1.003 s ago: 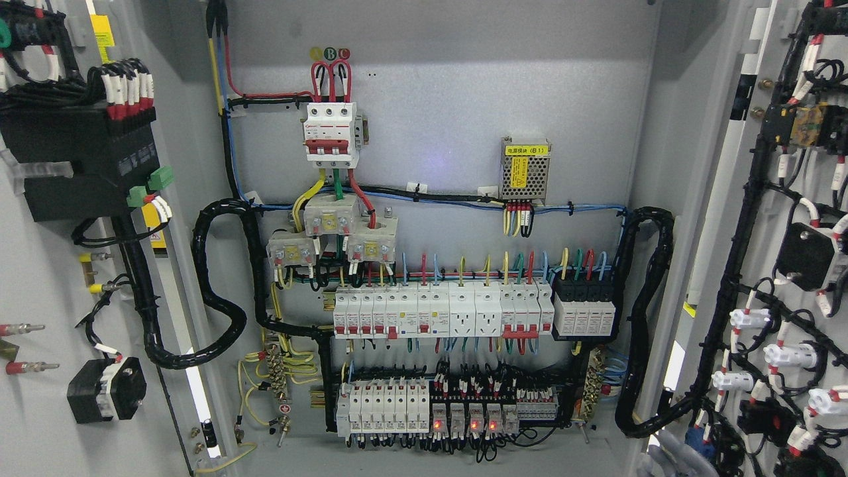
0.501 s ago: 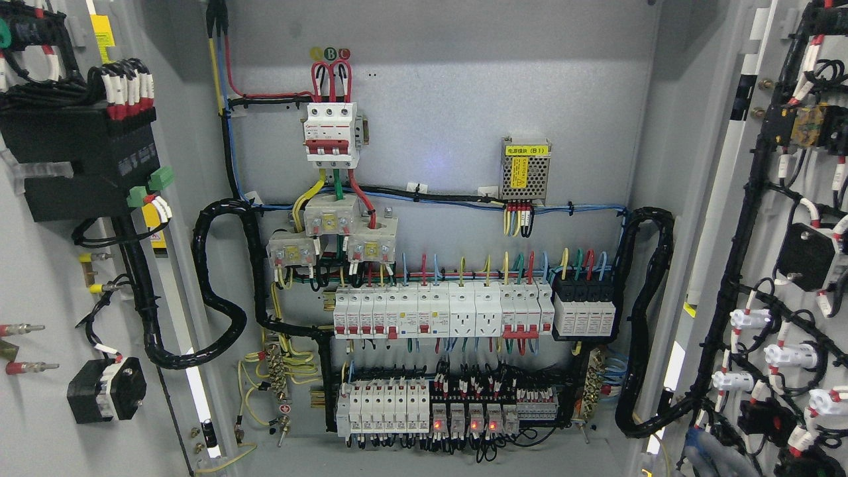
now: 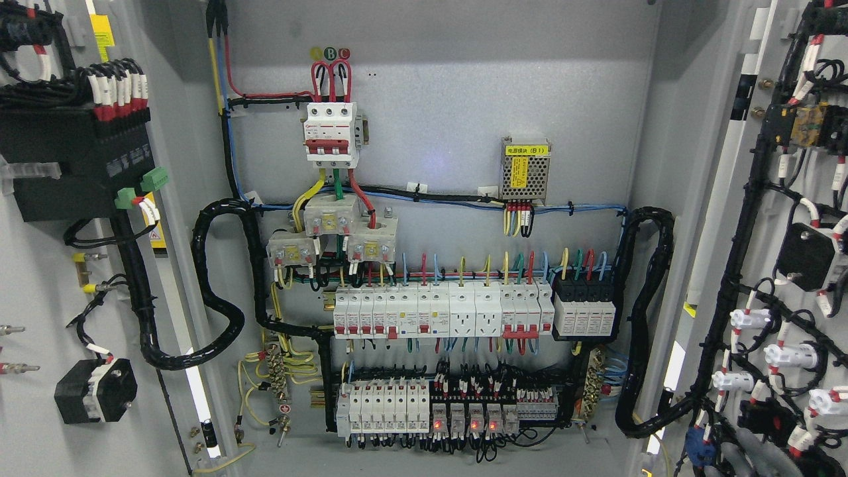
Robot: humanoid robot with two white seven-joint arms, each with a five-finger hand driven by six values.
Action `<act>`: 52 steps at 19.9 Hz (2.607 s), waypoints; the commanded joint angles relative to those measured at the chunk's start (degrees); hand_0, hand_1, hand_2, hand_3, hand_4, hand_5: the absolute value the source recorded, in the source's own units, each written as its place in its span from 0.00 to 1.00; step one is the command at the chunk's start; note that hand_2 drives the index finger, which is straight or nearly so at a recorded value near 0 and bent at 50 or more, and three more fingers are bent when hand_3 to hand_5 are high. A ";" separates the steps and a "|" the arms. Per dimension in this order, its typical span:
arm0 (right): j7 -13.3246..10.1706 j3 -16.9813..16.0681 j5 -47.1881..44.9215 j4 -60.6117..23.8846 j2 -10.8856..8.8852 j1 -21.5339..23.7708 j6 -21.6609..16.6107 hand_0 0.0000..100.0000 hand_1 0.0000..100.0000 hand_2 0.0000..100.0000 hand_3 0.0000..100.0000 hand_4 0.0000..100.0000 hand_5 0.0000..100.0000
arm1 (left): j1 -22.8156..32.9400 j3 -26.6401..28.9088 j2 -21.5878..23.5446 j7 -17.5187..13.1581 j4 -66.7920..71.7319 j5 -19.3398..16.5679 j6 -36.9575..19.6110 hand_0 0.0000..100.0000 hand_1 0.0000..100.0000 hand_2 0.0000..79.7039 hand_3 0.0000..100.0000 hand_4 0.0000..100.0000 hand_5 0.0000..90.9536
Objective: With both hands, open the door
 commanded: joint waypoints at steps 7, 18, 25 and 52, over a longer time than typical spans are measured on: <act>-0.04 -8.69 -2.23 0.20 -0.36 3.16 0.01 0.00 0.50 0.04 0.00 0.00 0.00 | -1.83 10.70 1.83 -8.20 6.58 6.09 2.90 0.12 0.56 0.00 0.00 0.00 0.00; -0.04 -12.39 -2.23 0.81 -0.36 5.27 0.01 0.00 0.50 0.04 0.00 0.00 0.00 | -6.14 18.52 8.86 -8.64 13.70 14.17 8.17 0.12 0.56 0.00 0.00 0.00 0.00; -0.04 -13.45 -2.31 1.08 -0.36 6.33 0.01 0.00 0.50 0.04 0.00 0.00 0.00 | -8.42 18.88 14.05 -12.77 18.62 17.95 9.48 0.12 0.56 0.00 0.00 0.00 0.00; -0.04 -16.87 -2.40 2.22 -1.24 6.24 0.01 0.00 0.50 0.04 0.00 0.00 0.00 | -18.63 18.62 23.90 -15.94 33.13 18.22 17.58 0.12 0.56 0.00 0.00 0.00 0.00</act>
